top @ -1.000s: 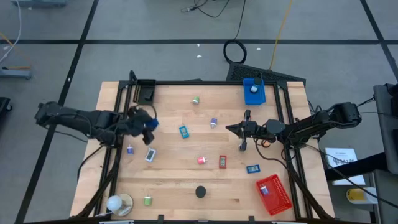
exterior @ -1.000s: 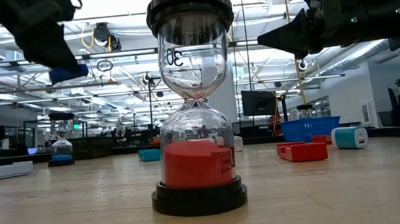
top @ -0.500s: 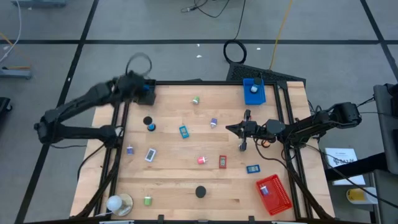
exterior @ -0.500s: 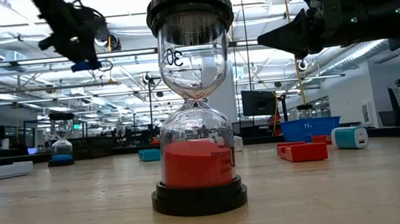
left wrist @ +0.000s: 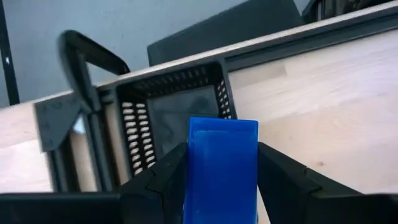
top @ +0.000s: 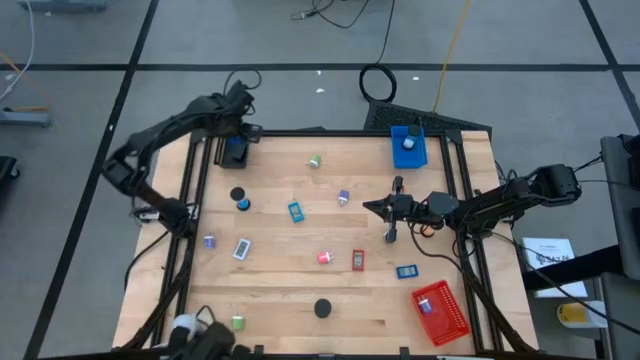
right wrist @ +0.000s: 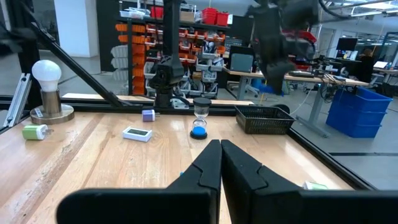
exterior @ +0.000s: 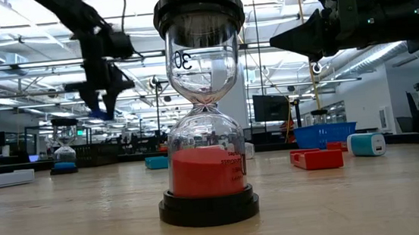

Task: Pick & Place Office items
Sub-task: Put the left blue digital timer into the black basket

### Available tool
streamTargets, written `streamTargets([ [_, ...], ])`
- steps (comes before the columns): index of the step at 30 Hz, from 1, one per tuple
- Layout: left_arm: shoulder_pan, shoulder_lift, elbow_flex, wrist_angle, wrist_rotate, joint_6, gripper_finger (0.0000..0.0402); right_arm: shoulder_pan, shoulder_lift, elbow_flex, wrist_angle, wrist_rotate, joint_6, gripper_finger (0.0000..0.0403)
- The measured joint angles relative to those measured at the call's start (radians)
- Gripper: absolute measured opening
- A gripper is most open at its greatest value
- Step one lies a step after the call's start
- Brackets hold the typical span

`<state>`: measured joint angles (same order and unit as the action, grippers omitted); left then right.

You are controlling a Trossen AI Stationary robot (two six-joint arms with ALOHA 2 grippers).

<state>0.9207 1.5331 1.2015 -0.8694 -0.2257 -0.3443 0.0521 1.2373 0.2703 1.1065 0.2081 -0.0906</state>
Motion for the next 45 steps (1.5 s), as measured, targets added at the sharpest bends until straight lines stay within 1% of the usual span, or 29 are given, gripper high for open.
streamTargets([
  [5,0.0,0.074,0.001,0.103,-0.005,-0.001,0.016,0.0,0.0,0.0,0.0,0.0,0.0,0.0004],
  [10,0.029,0.129,0.001,0.138,-0.014,-0.005,0.0162,0.0,0.0,0.0,0.0,0.0,0.0,0.0004],
  [13,0.037,0.143,0.001,0.134,-0.079,-0.004,0.0168,0.0,0.0,0.0,0.0,0.0,0.0,0.0004],
  [15,0.034,0.148,0.001,0.133,-0.092,0.001,0.0166,0.0,0.0,0.0,0.0,0.0,0.0,0.0004],
  [21,0.022,0.149,0.001,0.132,-0.096,0.002,0.0161,0.0,0.0,0.0,0.0,0.0,0.0,0.0004],
  [25,0.013,0.132,0.001,0.129,-0.068,0.001,0.0166,0.0,0.0,0.0,0.0,0.0,0.0,0.0004],
  [30,0.0,0.06,0.001,0.127,-0.038,-0.099,0.016,0.0,0.0,0.0,0.0,0.0,0.0,0.0004],
  [32,-0.011,0.043,0.001,0.102,-0.056,-0.15,0.016,0.0,0.0,0.0,0.0,0.0,0.0,0.0004],
  [37,-0.065,0.053,-0.008,0.018,-0.163,-0.23,0.0161,0.0,0.0,0.0,0.0,0.0,0.0,0.0004],
  [41,-0.104,0.059,-0.058,0.067,-0.194,-0.282,0.016,0.0,0.0,0.0,0.0,0.0,0.0,0.0004],
  [45,-0.128,0.058,-0.128,0.109,-0.259,-0.319,0.016,0.0,0.0,0.0,0.0,0.0,0.0,0.0004],
])
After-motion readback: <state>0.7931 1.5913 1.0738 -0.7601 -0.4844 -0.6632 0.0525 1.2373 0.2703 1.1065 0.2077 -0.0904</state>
